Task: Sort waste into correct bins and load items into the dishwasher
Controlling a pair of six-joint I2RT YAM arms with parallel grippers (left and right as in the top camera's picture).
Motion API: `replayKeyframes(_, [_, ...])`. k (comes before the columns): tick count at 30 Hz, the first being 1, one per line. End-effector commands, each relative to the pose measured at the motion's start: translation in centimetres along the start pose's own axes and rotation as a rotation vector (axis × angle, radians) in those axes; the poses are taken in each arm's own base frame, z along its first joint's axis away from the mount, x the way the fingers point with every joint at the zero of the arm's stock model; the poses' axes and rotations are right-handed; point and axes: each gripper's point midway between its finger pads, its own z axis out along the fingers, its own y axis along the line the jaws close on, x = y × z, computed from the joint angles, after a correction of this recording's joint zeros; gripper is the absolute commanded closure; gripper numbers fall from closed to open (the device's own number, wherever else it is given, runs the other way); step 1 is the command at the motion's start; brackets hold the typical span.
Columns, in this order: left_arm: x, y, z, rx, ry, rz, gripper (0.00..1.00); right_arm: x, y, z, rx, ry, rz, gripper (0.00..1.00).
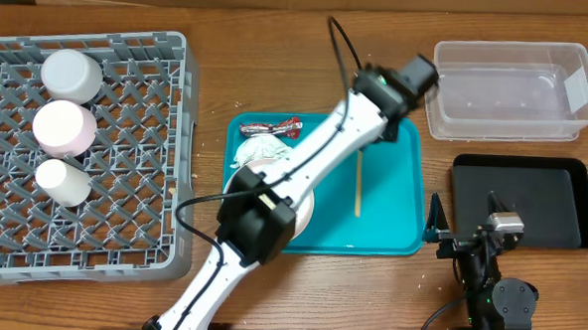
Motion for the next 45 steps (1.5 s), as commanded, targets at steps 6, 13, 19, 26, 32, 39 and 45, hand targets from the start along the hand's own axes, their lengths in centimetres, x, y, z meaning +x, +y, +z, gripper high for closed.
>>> replayKeyframes(6, [-5.6, 15.0, -4.2, -0.314, -0.058, -0.036, 0.96, 0.1, -0.2, 0.0, 0.007, -0.008, -0.007, 0.0])
replayKeyframes(13, [-7.3, 21.9, -3.6, -0.315, 0.03, 0.141, 0.96, 0.1, -0.2, 0.0, 0.007, -0.008, -0.007, 0.0])
replayKeyframes(19, [-8.2, 29.1, -3.6, -0.431, 0.044, 0.052, 0.96, 0.1, -0.2, 0.0, 0.007, -0.008, -0.007, 0.0])
replayKeyframes(26, [-7.7, 35.3, -2.6, -0.401, 0.096, -0.085, 0.96, 0.1, -0.2, 0.0, 0.007, -0.008, -0.007, 0.0])
replayKeyframes(32, [-7.1, 36.2, -1.1, -0.222, 0.142, -0.101, 0.96, 0.1, -0.2, 0.0, 0.007, -0.008, -0.007, 0.0])
replayKeyframes(39, [-7.1, 38.2, -0.7, -0.154, 0.146, -0.054, 0.96, 0.1, -0.2, 0.0, 0.007, -0.008, -0.007, 0.0])
replayKeyframes(45, [-7.5, 35.8, -0.3, 0.049, 0.124, 0.044, 0.96, 0.1, -0.2, 0.0, 0.007, -0.008, -0.007, 0.0])
